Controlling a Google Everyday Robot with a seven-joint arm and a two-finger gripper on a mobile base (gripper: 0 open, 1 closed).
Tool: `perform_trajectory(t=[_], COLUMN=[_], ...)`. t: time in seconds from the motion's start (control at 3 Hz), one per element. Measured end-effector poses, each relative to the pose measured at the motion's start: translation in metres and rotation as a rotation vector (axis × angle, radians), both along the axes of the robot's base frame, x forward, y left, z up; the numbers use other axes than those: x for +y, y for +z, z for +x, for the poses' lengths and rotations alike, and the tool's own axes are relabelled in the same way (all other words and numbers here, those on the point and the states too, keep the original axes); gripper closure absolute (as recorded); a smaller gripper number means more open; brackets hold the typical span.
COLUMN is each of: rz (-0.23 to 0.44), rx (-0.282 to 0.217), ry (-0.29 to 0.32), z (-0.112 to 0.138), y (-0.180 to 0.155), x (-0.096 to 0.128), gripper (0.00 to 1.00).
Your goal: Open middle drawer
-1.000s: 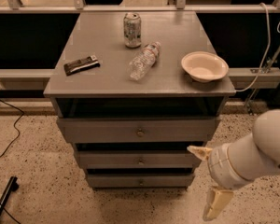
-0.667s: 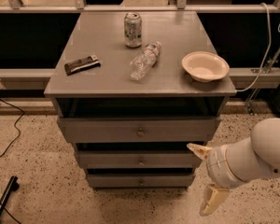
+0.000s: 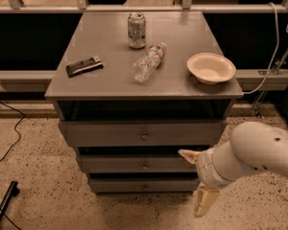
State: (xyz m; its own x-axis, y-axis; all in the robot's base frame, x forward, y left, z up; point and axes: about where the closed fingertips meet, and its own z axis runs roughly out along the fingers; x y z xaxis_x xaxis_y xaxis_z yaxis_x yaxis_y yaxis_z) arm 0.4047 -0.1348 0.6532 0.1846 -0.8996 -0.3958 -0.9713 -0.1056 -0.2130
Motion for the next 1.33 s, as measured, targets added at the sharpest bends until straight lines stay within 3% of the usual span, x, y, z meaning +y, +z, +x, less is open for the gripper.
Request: perform_trajectory(t=[0.33,0.67,1.0,1.33], rz=[0.085,0.204,0.214,0.197], rx=[0.004,-0.067,-0.077,-0.071], ry=[0.026,0.038,0.077,0.062], z=[0.006,0.017,0.013,0.019], y=[-0.057,-0.087,-0.097,-0.106], x=[0.024,0.032,0.034,0.033], gripper=[0.00,0.00,0.00,0.00])
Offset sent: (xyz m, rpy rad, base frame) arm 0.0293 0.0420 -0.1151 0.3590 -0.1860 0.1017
